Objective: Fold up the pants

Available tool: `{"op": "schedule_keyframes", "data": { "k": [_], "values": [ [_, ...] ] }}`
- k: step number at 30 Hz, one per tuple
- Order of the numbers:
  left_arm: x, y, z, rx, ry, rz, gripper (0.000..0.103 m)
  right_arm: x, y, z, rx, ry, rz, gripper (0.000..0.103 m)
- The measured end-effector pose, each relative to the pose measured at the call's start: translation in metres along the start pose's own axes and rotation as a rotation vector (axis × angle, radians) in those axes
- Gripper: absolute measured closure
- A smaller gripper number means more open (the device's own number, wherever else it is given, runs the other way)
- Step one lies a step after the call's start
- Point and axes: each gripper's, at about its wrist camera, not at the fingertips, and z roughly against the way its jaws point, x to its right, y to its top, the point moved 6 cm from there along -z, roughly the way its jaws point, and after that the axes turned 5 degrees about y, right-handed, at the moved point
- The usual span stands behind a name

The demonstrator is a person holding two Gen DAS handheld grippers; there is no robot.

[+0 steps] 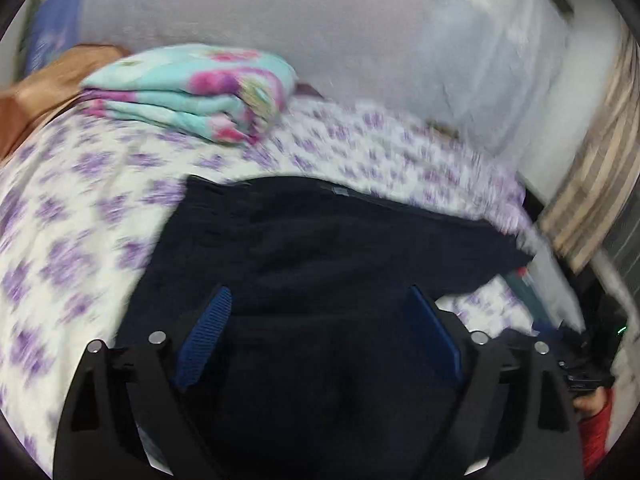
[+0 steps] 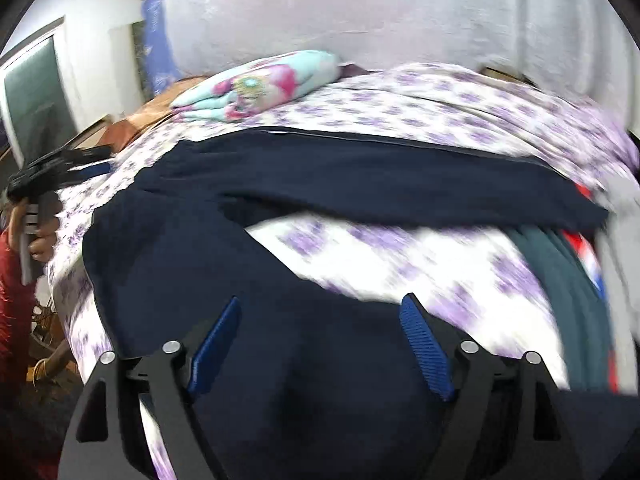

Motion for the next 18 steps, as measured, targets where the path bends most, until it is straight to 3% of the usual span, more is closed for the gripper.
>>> {"op": "schedule_keyframes", "data": {
  "k": [2, 3, 4, 6, 8, 9, 11, 14, 15, 16, 17, 18],
  "values": [
    [0.003, -0.009, -0.038, -0.096, 0.052, -0.047, 0.013, -0.009, -0.006, -0.037, -0.102, 0.041, 0.028, 0.014],
    [-0.006, -0.022, -0.063, -0.173, 0.105, -0.048, 0.013, -0.012, -0.018, -0.052, -0.169, 0.040, 0.050, 0.007],
    [-0.016, -0.031, -0.077, -0.221, 0.115, -0.031, 0.013, -0.015, -0.027, -0.060, -0.178, 0.021, 0.109, 0.003],
    [-0.016, -0.030, -0.067, -0.177, 0.068, -0.037, 0.012, -0.018, -0.032, -0.053, -0.159, 0.014, 0.178, 0.003],
    [-0.019, -0.021, -0.055, -0.198, 0.045, 0.002, 0.012, -0.014, -0.026, -0.044, -0.173, 0.047, 0.161, 0.003],
    [-0.024, -0.007, -0.042, -0.162, 0.006, 0.044, 0.012, -0.012, -0.020, -0.038, -0.153, 0.055, 0.160, 0.003],
    [-0.030, 0.020, -0.026, -0.079, 0.006, 0.057, 0.008, -0.008, -0.002, -0.028, -0.077, 0.033, 0.181, 0.003],
    [-0.058, 0.069, -0.016, 0.082, 0.169, 0.011, 0.004, 0.000, 0.030, -0.019, 0.007, -0.031, 0.245, 0.003],
    [-0.074, 0.085, -0.028, 0.084, 0.263, 0.002, 0.004, 0.003, 0.034, -0.022, -0.003, -0.041, 0.266, 0.003],
    [-0.084, 0.091, -0.036, 0.072, 0.305, 0.008, 0.004, 0.008, 0.040, -0.030, -0.031, -0.064, 0.291, 0.003],
    [-0.092, 0.098, -0.048, 0.054, 0.328, 0.020, 0.004, 0.013, 0.046, -0.037, -0.052, -0.096, 0.306, 0.003],
    [-0.098, 0.103, -0.065, 0.019, 0.303, 0.034, 0.004, 0.021, 0.055, -0.045, -0.068, -0.130, 0.307, 0.003]
  ]
}}
